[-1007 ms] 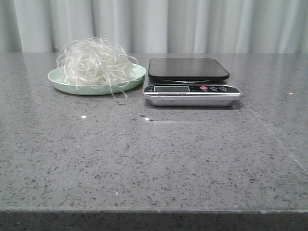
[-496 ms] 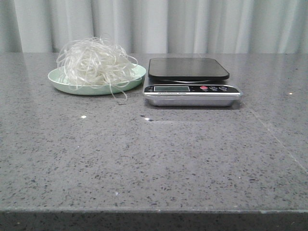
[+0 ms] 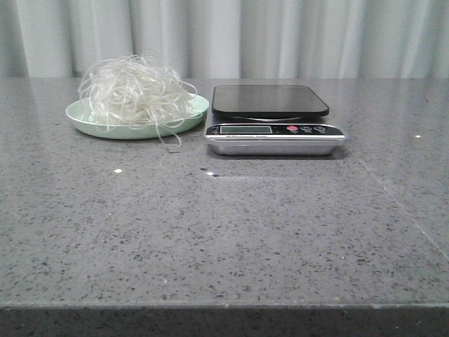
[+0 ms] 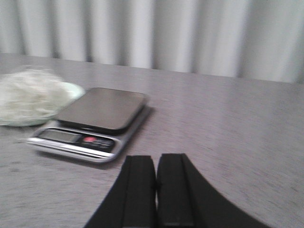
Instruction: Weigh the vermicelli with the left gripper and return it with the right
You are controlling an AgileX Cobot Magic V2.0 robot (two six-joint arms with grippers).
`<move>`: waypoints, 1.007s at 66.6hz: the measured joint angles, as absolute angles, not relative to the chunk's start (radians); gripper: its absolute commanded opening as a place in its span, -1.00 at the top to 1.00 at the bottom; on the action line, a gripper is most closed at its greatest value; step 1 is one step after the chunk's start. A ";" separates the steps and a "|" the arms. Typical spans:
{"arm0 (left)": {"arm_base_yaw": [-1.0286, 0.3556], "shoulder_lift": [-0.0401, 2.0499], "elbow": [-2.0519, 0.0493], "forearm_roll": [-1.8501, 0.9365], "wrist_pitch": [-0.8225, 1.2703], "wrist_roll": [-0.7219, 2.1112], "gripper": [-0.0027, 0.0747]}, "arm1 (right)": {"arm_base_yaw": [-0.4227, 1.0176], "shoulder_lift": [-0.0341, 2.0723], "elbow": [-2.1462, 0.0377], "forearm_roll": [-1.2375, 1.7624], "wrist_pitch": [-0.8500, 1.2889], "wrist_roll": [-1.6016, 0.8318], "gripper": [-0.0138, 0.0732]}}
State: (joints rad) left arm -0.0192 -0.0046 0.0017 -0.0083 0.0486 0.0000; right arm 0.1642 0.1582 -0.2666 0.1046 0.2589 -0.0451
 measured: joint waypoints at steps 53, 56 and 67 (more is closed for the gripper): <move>-0.019 -0.005 0.002 -0.008 0.049 0.000 0.56 | 0.062 -0.010 0.028 0.104 -0.021 -0.027 0.27; -0.019 -0.005 0.002 -0.008 0.049 0.000 0.56 | 0.062 -0.010 0.028 0.104 -0.021 -0.025 0.27; -0.019 -0.005 0.002 -0.008 0.049 0.000 0.56 | 0.062 -0.010 0.028 0.104 -0.021 -0.025 0.27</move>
State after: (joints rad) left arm -0.0192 -0.0046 0.0017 -0.0083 0.0486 0.0000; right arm 0.0617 -0.0100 0.0277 0.1037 -0.0209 -0.0251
